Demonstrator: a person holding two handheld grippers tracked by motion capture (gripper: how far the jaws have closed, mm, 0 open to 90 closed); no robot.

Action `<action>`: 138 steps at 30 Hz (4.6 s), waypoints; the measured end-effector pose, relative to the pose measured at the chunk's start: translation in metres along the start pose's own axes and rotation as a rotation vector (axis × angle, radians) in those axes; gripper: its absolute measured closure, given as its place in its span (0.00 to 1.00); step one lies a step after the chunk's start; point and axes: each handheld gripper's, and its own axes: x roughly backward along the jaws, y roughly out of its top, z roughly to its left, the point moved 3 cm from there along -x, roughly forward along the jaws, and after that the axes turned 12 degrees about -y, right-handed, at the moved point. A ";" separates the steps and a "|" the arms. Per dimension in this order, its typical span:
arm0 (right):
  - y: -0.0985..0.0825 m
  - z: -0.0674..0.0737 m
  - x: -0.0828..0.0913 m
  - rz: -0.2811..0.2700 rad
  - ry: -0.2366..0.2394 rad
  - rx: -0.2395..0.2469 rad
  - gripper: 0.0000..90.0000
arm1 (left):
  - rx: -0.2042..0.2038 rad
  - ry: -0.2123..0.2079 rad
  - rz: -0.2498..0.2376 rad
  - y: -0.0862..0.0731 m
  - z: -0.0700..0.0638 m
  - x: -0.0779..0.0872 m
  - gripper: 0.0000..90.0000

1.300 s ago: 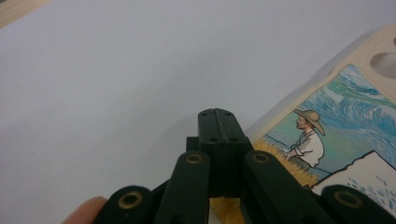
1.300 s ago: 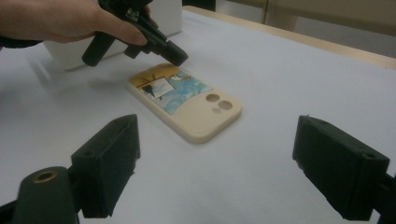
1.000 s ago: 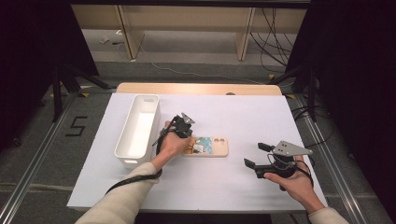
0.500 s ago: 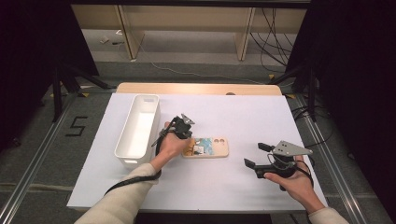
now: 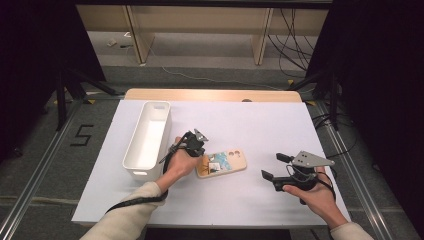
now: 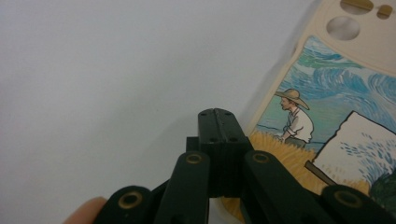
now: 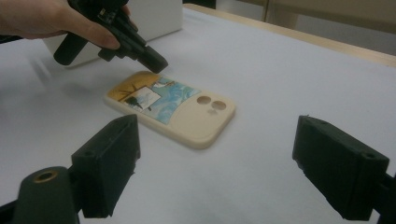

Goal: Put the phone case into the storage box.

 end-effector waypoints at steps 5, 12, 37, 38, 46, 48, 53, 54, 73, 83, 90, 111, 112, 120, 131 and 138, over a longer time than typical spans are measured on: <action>0.000 0.000 0.000 0.001 -0.001 0.000 0.18 | -0.001 -0.006 0.007 -0.005 -0.005 0.004 1.00; 0.000 0.000 0.000 0.001 -0.001 0.000 0.18 | 0.001 -0.025 0.028 -0.013 -0.009 0.005 1.00; 0.001 -0.002 0.000 -0.004 -0.012 -0.004 0.18 | -0.082 -0.203 -0.083 0.031 -0.047 -0.003 0.07; 0.001 -0.002 0.000 -0.004 -0.012 -0.004 0.18 | -0.102 -0.212 -0.072 0.032 -0.049 -0.006 0.05; 0.001 -0.002 0.000 -0.004 -0.013 -0.005 0.18 | -0.160 -0.238 -0.053 0.045 -0.057 -0.028 0.00; 0.001 -0.002 0.001 -0.005 -0.014 -0.007 0.18 | -0.169 -0.243 -0.041 0.047 -0.058 -0.032 0.00; 0.001 -0.002 0.001 -0.006 -0.015 -0.007 0.18 | -0.198 -0.257 -0.031 0.052 -0.062 -0.040 0.00; 0.001 -0.002 0.001 -0.006 -0.014 -0.008 0.18 | -0.200 -0.260 -0.024 0.053 -0.063 -0.042 0.00; 0.001 -0.003 0.001 -0.006 -0.016 -0.009 0.18 | -0.222 -0.272 0.011 0.057 -0.068 -0.060 0.00; 0.001 -0.003 0.000 -0.007 -0.012 -0.009 0.18 | -0.221 -0.282 0.017 0.058 -0.070 -0.066 0.01; 0.001 -0.002 0.000 -0.005 -0.011 -0.008 0.18 | -0.224 -0.285 0.026 0.058 -0.070 -0.068 0.02; 0.000 -0.002 0.000 -0.005 -0.008 -0.006 0.18 | -0.194 -0.321 0.050 0.059 -0.068 -0.072 0.07; 0.000 -0.002 0.000 -0.003 -0.010 -0.005 0.18 | -0.194 -0.323 0.051 0.060 -0.067 -0.072 0.08; 0.001 -0.002 0.000 -0.004 -0.009 -0.005 0.18 | -0.200 -0.321 0.063 0.060 -0.066 -0.071 0.10; 0.001 -0.002 0.001 -0.004 -0.010 -0.006 0.18 | -0.211 -0.310 0.078 0.061 -0.067 -0.071 0.11; 0.001 -0.002 0.000 -0.004 -0.010 -0.005 0.18 | -0.210 -0.304 0.088 0.062 -0.068 -0.070 0.12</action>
